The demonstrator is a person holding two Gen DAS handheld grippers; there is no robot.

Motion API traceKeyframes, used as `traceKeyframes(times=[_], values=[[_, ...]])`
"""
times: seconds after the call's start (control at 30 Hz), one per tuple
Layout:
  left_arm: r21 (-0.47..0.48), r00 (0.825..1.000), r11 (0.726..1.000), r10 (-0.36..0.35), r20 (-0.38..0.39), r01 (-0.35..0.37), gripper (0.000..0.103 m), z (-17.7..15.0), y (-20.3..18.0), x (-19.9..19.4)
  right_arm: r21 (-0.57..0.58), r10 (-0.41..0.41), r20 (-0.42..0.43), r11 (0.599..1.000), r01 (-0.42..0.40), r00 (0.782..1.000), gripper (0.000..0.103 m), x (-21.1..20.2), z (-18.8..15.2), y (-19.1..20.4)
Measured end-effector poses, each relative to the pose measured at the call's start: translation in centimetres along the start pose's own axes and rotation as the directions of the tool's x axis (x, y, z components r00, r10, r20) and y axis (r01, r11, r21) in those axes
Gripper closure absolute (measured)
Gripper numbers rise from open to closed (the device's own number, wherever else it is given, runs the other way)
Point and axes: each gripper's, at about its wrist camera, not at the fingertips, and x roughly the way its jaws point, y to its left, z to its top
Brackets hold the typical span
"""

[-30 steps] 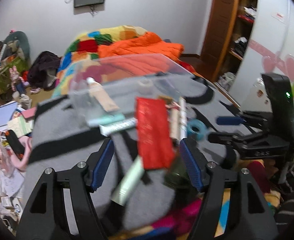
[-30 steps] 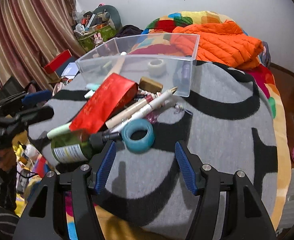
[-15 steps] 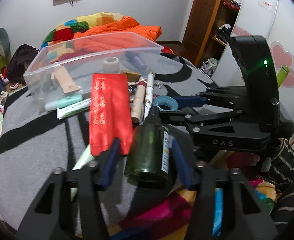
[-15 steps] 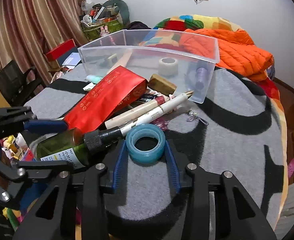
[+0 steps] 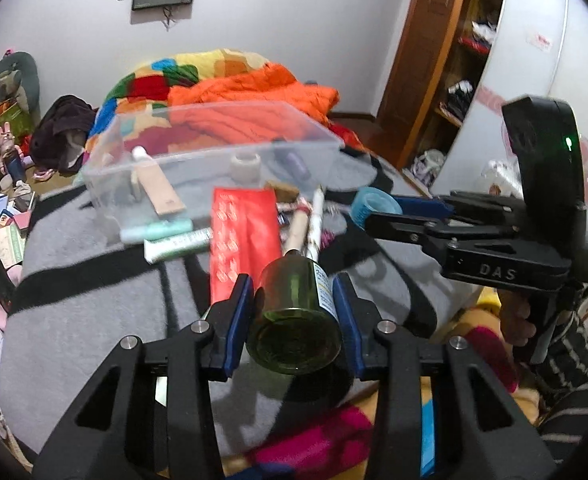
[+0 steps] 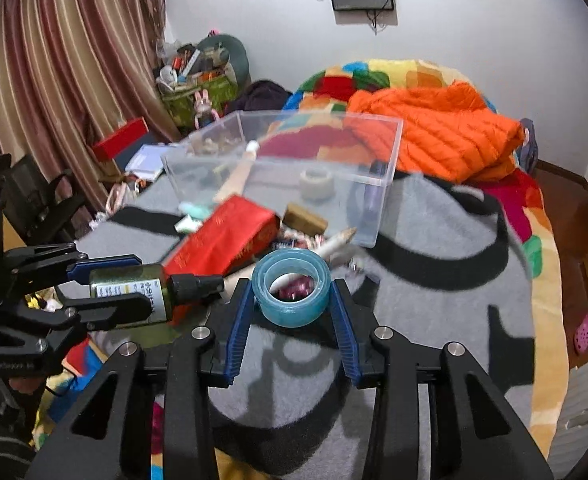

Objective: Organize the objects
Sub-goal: 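Grasp the green glass bottle with the left tool while the right tool grasps the blue tape roll, then carry the bottle and blue tape into the clear box and open both tools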

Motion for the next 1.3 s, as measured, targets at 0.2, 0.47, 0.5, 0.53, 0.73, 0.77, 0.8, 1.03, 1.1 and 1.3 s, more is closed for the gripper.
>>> traceKeyframes(times=[0.2,0.47,0.5,0.53,0.73,0.77,0.8,1.03,1.1,1.3], values=[[-0.025,0.996,0.999,0.027,0.090,-0.025,0.062,2.2,1.4,-2.2,-0.013,0.005,0.060,1.000,-0.005,0.998,0.067,-1.1,2.2,0.4],[-0.060,0.977,0.992,0.117,0.176,-0.108,0.062,5.5,3.8,-3.6,-0.017,-0.016,0.109,1.000,0.018,0.994,0.067,-0.7,5.7,0.6],[-0.063,0.975,0.991,0.129,0.179,-0.120,0.062,5.9,4.0,-3.5,-0.016,-0.019,0.112,1.000,0.021,0.994,0.067,-0.5,6.0,0.6],[-0.068,0.974,0.989,0.141,0.179,-0.131,0.062,6.3,4.4,-3.4,-0.011,-0.023,0.112,1.000,0.024,0.993,0.067,-0.2,6.6,0.5],[-0.076,0.971,0.980,0.192,0.146,-0.182,0.062,8.4,6.1,-1.1,0.008,-0.045,0.073,0.999,0.045,0.996,0.067,2.2,9.0,-0.6],[-0.073,0.970,0.978,0.201,0.135,-0.193,0.062,8.7,6.5,-0.4,0.011,-0.048,0.064,0.999,0.048,0.997,0.067,2.6,9.2,-0.7],[-0.070,0.970,0.978,0.205,0.127,-0.197,0.062,8.8,6.6,0.1,0.014,-0.052,0.056,0.999,0.052,0.997,0.067,3.1,9.5,-0.9],[-0.066,0.974,0.974,0.220,0.053,-0.216,0.062,9.9,7.7,4.0,0.045,-0.075,-0.041,0.996,0.076,0.996,0.067,7.0,10.3,-2.2],[-0.072,0.976,0.974,0.217,0.030,-0.214,0.062,10.1,8.0,4.9,0.046,-0.082,-0.065,0.995,0.085,0.995,0.067,7.9,10.4,-2.3],[-0.097,0.979,0.975,0.200,-0.026,-0.202,0.062,11.3,9.0,7.1,0.049,-0.088,-0.126,0.994,0.095,0.988,0.067,10.0,10.6,-2.6]])
